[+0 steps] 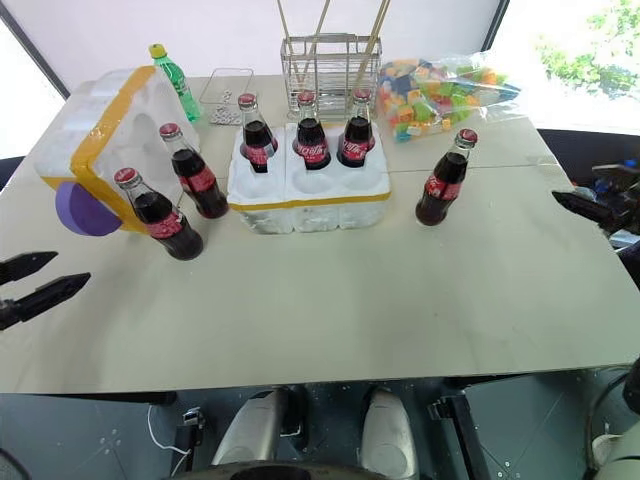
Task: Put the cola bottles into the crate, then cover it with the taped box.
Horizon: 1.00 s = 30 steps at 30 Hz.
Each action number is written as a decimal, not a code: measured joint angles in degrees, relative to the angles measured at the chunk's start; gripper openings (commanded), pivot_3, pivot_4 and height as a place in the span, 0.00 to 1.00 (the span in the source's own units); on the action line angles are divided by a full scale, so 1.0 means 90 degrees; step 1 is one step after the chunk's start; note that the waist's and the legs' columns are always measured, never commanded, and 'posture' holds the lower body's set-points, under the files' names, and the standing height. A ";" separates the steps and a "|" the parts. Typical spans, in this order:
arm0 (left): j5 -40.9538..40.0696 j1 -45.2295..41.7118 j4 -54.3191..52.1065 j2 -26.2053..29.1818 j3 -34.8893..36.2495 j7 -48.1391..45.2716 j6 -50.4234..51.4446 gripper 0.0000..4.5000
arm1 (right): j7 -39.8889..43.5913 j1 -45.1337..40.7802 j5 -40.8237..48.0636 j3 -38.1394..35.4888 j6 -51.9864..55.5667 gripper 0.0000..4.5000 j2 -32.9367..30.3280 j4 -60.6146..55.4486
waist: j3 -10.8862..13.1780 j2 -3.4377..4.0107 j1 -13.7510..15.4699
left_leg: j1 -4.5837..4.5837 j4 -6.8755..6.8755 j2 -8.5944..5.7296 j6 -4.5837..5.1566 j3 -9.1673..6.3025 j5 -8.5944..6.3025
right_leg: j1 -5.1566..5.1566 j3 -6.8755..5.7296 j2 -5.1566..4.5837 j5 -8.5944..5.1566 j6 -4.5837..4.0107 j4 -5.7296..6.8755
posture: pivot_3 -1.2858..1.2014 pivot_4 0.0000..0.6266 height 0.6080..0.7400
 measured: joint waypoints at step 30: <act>0.1397 -0.2721 0.0770 -0.1464 -0.3102 0.1819 -0.1049 0.99 | 0.0604 -0.0237 0.3759 0.0002 0.5336 1.00 -0.0219 -0.6942 | -0.0013 -0.0023 0.0056 | -0.0025 0.0025 0.0006 0.0009 0.0070 -0.0008 | -0.0041 0.0043 -0.0010 0.0027 0.0017 0.0064 | 0.52 0.24 0.97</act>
